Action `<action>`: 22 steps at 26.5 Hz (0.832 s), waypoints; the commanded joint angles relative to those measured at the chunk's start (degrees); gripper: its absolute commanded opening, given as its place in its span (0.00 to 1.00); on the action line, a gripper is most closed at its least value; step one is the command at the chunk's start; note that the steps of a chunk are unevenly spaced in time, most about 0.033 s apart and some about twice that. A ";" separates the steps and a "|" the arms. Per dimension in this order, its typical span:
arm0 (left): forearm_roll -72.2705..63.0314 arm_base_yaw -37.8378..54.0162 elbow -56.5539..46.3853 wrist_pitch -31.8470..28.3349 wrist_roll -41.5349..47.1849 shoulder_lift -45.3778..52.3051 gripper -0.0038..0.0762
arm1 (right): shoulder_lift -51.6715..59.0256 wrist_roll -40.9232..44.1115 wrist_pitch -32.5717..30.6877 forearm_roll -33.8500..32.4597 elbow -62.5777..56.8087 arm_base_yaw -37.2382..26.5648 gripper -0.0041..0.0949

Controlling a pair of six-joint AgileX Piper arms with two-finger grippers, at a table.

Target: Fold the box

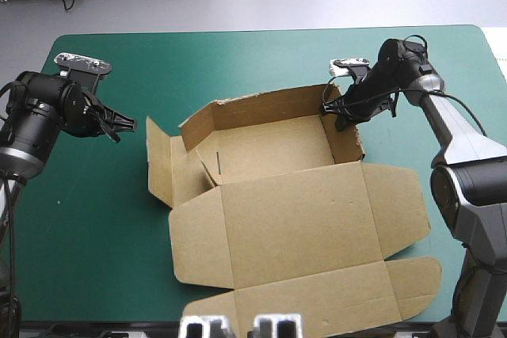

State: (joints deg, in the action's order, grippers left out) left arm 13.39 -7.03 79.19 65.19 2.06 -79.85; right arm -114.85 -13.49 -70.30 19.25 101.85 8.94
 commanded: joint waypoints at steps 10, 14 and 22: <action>-43.43 31.00 2.10 -15.79 -17.17 -4.56 0.04 | 13.31 -3.35 -1.63 14.96 14.94 -6.38 0.02; -61.76 37.42 2.10 -12.43 -27.70 -7.44 0.04 | 15.72 -3.55 -1.63 18.86 21.41 -8.41 0.02; -101.88 39.53 2.10 3.82 -49.02 -14.64 0.04 | 19.78 -2.63 -1.63 21.79 32.08 -9.09 0.02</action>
State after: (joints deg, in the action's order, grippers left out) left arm -70.77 32.55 79.30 61.68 -40.89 -94.80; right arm -99.11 -16.97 -71.28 35.79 130.32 0.28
